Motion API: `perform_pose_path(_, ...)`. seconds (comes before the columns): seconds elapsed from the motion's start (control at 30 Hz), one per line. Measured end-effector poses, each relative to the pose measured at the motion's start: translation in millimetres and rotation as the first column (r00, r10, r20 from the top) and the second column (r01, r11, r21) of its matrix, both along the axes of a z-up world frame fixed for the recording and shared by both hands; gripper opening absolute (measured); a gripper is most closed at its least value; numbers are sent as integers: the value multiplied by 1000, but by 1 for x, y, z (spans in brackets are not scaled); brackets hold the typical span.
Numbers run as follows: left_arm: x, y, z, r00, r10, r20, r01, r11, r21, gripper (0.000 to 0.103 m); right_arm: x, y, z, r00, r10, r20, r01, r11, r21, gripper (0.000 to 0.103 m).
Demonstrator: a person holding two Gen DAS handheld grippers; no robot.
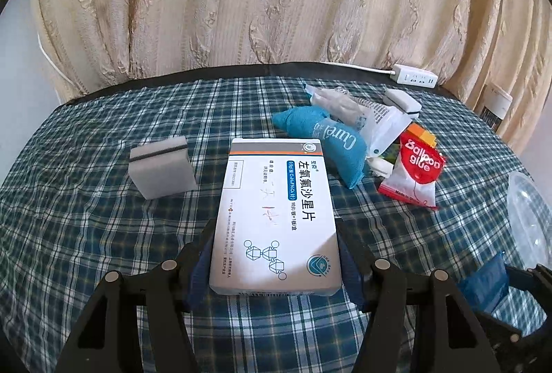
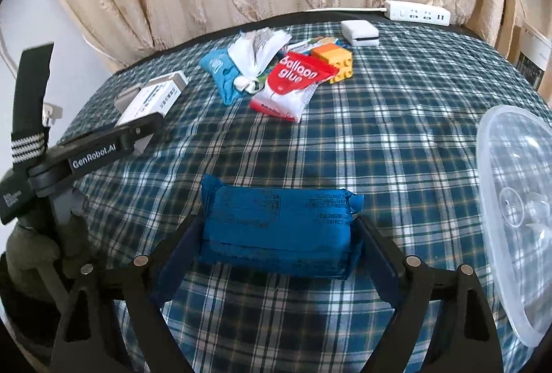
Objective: Organize objects
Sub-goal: 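Carry the blue packet with the right tool over the clear plastic bowl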
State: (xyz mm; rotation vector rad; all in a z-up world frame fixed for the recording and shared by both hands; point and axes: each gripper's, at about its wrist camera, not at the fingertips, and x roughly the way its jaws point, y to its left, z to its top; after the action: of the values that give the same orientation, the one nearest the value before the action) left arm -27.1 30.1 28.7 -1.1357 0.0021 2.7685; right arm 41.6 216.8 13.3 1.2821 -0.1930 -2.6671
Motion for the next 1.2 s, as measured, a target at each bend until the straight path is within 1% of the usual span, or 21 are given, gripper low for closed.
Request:
perform_pose_path(0.13, 1, 1, 0, 1000, -5, -7, 5, 1000, 1, 66, 5, 7, 10, 1000, -10, -27, 10, 1000, -22, 89)
perform_pose_path(0.33, -1, 2, -2, 1000, 0, 8, 0, 1000, -2, 66, 16, 23, 27, 997, -36, -74, 32, 998, -51, 89)
perform_pose_path(0.6, 6, 9, 6, 1000, -11, -4, 11, 1000, -16, 66, 41, 63, 53, 981, -121, -153, 108, 990, -89, 89)
perform_pose_path(0.8, 15, 23, 11, 999, -36, -13, 35, 999, -29, 66, 59, 109, 63, 956, -228, -187, 218, 973, -69, 89)
perform_pose_path(0.93, 18, 33, 11, 999, -47, -8, 47, 999, -28, 66, 70, 144, 58, 935, -309, -176, 303, 951, -62, 89)
perform_pose_path(1.07, 22, 46, 13, 998, -67, -7, 66, 997, -29, 66, 80, 178, 53, 905, -389, -171, 388, 921, -37, 89)
perform_pose_path(1.2, 26, 63, 19, 996, -93, -13, 93, 995, -25, 66, 85, 206, 48, 887, -433, -162, 434, 900, -31, 89)
